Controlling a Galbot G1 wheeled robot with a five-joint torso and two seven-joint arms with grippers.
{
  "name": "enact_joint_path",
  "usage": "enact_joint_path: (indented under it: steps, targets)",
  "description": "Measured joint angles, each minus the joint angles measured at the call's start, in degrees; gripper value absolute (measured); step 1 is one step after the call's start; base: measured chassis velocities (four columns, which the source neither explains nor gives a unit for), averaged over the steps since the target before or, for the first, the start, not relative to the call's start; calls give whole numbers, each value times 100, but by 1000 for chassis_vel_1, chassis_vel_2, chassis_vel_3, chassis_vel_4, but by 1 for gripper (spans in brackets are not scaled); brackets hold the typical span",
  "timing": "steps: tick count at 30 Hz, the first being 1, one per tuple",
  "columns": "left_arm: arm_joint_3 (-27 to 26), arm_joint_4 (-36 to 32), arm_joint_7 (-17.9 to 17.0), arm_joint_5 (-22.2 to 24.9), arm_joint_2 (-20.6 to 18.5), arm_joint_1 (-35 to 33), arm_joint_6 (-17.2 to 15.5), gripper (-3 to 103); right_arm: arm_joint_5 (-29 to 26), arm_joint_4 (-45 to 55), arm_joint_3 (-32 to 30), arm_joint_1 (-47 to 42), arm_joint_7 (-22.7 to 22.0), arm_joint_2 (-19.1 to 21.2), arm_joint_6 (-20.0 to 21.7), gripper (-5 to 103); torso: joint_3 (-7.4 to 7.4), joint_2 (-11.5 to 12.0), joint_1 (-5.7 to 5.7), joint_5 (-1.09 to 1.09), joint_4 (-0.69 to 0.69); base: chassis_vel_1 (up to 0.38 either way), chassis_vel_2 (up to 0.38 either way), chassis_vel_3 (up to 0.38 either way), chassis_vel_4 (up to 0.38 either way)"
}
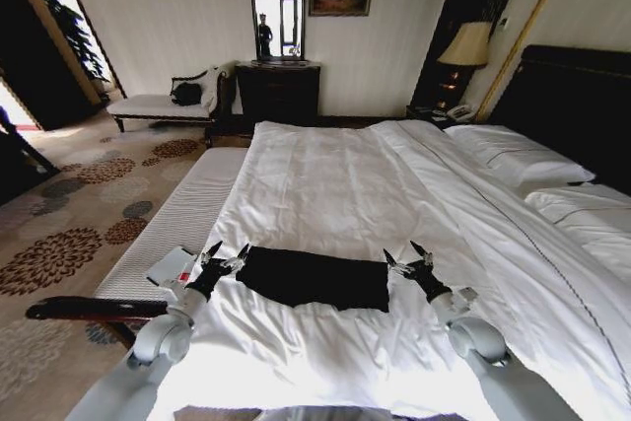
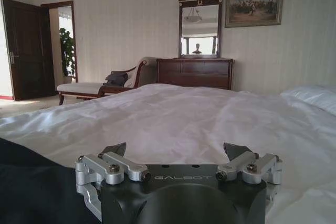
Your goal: Fold the clothes on the bed.
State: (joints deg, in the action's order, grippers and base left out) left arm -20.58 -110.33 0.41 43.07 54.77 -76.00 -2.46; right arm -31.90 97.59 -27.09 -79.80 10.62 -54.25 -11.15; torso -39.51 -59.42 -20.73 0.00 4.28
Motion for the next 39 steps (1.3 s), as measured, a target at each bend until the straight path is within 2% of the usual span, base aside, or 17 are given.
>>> enact_joint_path:
  steps: [2,4,6,11,13,17,26,31,34,35,37,38,39]
  targets:
    - [427,312,1,5,46,480,-2,100,114,-169,200,69,-3,-68,2,100,0,0,0,0,10,0,0,0,0]
    - [635,459,-1,19,71,710,-9,100,153,-201,262,103,-11,-94,1,100,0,0,0,1,9,0,0,0,0]
    - [1179,863,-2,79,147,1290,-51,100,153,-202,425,192,-50,-138,21,100,0,0,0,-1,6,0,0,0,0]
    - [1773,1457,-1,119,230,1769,-91,100,288,-332,808,331,-63,-246,28,100,0,1,-1,-1,6,0,0,0,0]
    - [1879,1658,0,57,280,1794,-75,100,354,-495,905,383,-58,-324,-13,100,0,0,0,1,2,0,0,0,0]
    - [1931,1991,0,-87,401,1825,7,100,434,-727,940,399,-37,-367,-108,100,1,0,0,0,3,0,0,0,0]
    - [1855,2633,9,-266,575,2023,215,100,686,-1174,715,274,35,-220,-362,100,1,0,0,0,6,0,0,0,0]
    - [1757,2311,-7,-165,490,1912,202,100,663,-1008,536,152,45,-130,-405,100,1,0,-1,1,6,0,0,0,0]
    - [1549,1680,-4,13,354,1643,109,100,118,-310,310,-55,-56,-7,-237,100,1,0,-1,0,7,0,0,0,0]
    - [1549,1680,-4,13,354,1643,109,100,118,-310,310,-55,-56,-7,-237,100,1,0,-1,0,7,0,0,0,0]
    - [1341,1190,-5,86,172,1406,72,100,-489,204,188,-192,-199,150,-25,100,1,0,0,0,4,0,0,0,0]
    - [1204,898,-6,76,14,1249,78,100,-1163,561,97,-285,-410,320,200,100,2,-1,1,0,4,0,0,0,0]
    - [1204,898,-6,76,14,1249,78,100,-1163,561,97,-285,-410,320,200,100,2,-1,1,0,4,0,0,0,0]
